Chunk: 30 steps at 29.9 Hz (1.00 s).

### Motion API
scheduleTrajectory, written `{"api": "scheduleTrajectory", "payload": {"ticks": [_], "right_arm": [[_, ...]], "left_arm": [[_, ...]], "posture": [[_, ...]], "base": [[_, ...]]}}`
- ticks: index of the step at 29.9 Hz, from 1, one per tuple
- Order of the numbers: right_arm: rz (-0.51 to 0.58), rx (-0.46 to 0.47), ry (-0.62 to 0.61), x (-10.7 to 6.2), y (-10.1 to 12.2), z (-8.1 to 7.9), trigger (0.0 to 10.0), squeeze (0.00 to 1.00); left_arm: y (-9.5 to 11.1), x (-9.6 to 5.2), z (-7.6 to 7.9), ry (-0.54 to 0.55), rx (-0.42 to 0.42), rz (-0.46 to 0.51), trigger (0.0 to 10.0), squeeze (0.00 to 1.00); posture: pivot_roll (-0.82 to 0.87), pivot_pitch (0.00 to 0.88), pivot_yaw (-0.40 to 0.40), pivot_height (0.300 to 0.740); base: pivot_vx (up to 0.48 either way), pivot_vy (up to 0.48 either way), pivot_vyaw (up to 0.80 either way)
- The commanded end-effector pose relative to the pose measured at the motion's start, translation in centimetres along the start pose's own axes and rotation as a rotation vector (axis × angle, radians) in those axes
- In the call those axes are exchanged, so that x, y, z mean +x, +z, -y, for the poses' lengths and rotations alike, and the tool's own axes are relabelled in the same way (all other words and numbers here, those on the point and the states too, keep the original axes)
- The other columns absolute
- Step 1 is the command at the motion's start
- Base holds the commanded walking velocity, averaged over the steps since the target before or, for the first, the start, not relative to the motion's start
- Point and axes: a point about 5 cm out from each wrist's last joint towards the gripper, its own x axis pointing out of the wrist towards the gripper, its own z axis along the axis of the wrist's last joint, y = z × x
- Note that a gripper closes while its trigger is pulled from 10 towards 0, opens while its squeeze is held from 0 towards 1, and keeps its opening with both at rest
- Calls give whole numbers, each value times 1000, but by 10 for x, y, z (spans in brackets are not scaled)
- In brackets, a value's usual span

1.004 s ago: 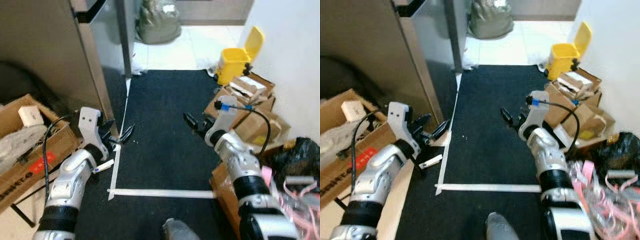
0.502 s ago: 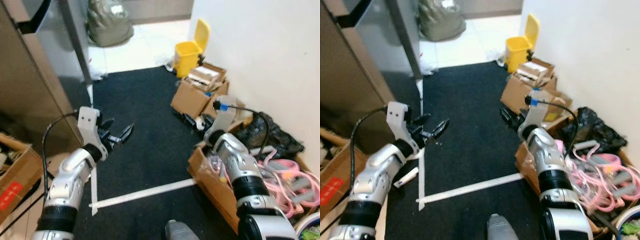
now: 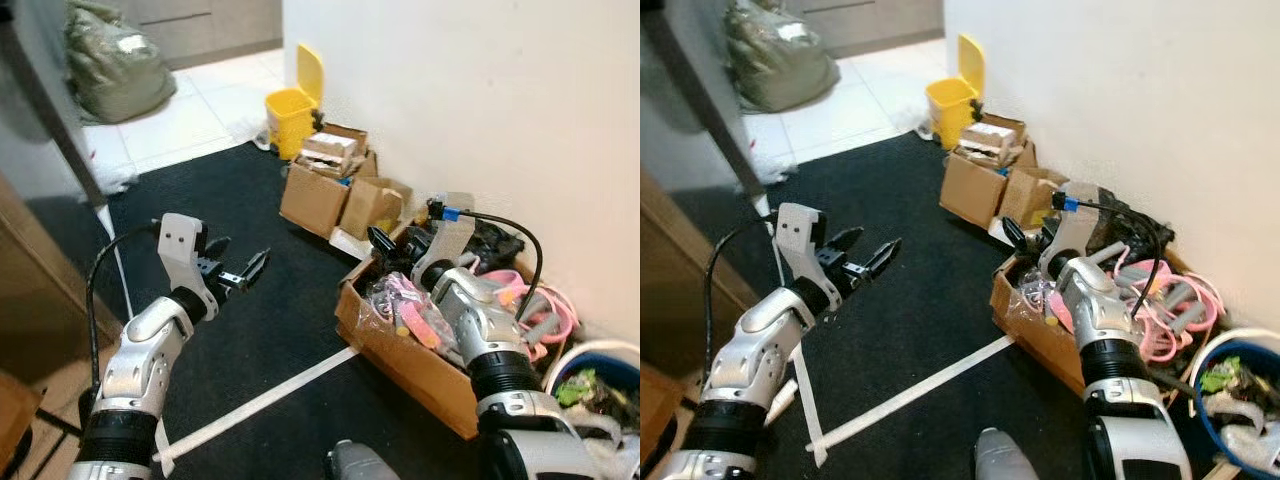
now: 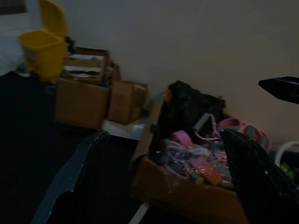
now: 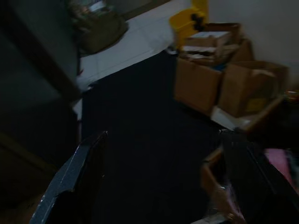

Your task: Picking trash to rubbish bin

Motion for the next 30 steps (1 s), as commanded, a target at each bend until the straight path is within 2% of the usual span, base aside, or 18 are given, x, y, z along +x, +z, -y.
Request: {"api": "scheduleTrajectory", "payload": {"ticks": [1,30], "right_arm": [[-18,-2,0,0,-3,0,10000,0],[-21,-7,-2,0,-4,1,10000,0]], "left_arm": [[-2,0,-1,1,0,-11,10000,0],[-1,0,0,-1,-2,-8,10000,0]], "posture": [[-105,0,22,740],[-107,0,19,740]], "base": [[0,0,-763],[0,0,-763]]}}
